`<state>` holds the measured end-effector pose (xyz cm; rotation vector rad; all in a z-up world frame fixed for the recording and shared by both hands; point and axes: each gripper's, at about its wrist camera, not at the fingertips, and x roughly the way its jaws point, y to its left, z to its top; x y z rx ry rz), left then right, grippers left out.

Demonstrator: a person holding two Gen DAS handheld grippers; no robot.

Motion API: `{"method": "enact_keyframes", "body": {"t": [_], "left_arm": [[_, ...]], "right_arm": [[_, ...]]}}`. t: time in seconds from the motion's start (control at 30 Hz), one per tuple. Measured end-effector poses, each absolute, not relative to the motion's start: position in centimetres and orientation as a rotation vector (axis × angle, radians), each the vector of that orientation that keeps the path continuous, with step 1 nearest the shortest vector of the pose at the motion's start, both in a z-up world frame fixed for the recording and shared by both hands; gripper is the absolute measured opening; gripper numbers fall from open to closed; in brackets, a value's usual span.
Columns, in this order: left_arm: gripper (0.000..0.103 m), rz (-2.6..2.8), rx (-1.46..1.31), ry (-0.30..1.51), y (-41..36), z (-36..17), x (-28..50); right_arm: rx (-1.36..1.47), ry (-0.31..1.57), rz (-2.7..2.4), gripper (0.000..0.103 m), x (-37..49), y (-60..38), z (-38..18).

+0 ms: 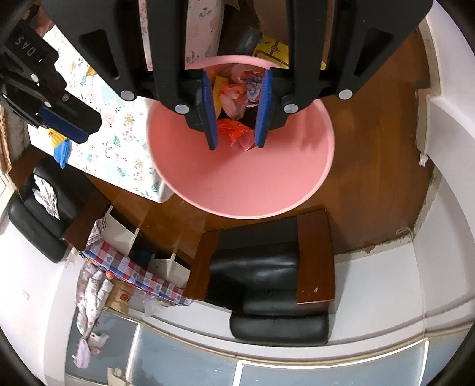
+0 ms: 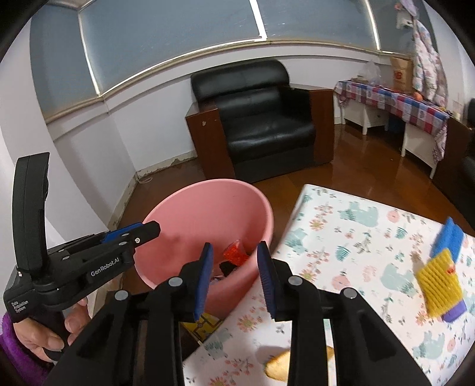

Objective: Collect trash
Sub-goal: 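Move both open grippers back to the yellow bread piece and yellow mesh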

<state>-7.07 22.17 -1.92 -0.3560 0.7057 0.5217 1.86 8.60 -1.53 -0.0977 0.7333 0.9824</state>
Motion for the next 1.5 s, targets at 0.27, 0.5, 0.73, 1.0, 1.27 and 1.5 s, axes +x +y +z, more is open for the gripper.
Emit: {"method": "enact_keyframes", "body": {"t": [0.27,0.5,0.73,1.0,1.27,1.5], "left_arm": [[0.026,0.492,-0.285,0.707,18.9,-1.1,-6.4],[0.026,0.470,-0.231,0.715,16.2,-0.6,-5.8],[0.026,0.436,-0.189,0.729,13.5,-0.5,-5.0],[0.026,0.425,-0.147,0.757,11.4,-0.7,-3.9],[0.026,0.419,-0.115,0.781,10.1,-0.9,-2.8],[0.026,0.322,-0.139,0.823,9.4,-2.1,-2.3]], "right_arm": [[-0.041,0.729,0.932,0.030,1.9,4.1,-1.0],[-0.010,0.731,0.893,0.030,1.7,0.7,-1.3],[0.022,0.735,0.856,0.030,1.9,-2.1,-1.6],[0.072,0.761,0.830,0.030,2.6,-4.8,-2.6],[0.121,0.779,0.811,0.030,3.5,-6.6,-3.4],[0.148,0.785,0.740,0.030,4.3,-10.0,-4.2]]}}
